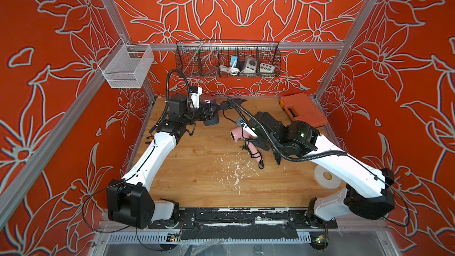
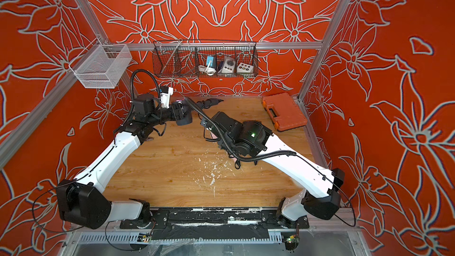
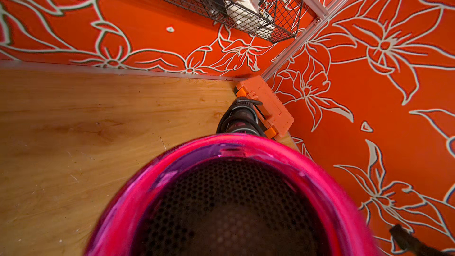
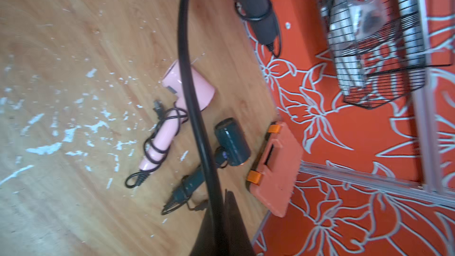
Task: Wrap the cord around the hair dryer
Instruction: Wrap the power cord around the hair dryer.
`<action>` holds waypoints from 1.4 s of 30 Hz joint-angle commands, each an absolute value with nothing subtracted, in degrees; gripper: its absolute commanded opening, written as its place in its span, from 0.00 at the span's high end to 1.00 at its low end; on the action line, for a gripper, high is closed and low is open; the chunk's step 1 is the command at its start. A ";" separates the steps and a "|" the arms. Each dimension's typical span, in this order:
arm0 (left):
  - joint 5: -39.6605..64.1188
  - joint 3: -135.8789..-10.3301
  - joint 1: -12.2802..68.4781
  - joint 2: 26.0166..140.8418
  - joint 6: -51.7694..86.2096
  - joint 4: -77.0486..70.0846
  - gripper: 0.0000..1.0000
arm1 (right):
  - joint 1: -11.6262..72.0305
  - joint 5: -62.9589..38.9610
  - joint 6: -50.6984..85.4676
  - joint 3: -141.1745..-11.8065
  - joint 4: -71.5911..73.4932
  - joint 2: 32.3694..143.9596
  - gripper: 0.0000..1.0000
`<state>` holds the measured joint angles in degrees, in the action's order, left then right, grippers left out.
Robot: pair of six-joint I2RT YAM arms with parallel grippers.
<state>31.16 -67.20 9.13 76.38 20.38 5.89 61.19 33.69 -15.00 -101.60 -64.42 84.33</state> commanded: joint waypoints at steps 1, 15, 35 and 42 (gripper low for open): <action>34.91 -67.41 10.95 73.77 18.50 3.71 1.00 | 61.14 41.84 -23.33 -106.15 -63.53 85.50 1.00; 53.20 -57.74 17.89 64.76 16.01 -0.38 1.00 | 46.75 29.90 -34.63 -117.10 -53.94 91.31 1.00; 68.30 -55.00 19.42 65.11 42.54 -39.15 1.00 | 19.34 -34.67 -19.31 -93.56 -36.65 88.36 1.00; 66.23 -59.68 19.41 70.66 48.71 -46.58 1.00 | 16.55 -41.47 -8.03 -86.94 -28.08 87.59 1.00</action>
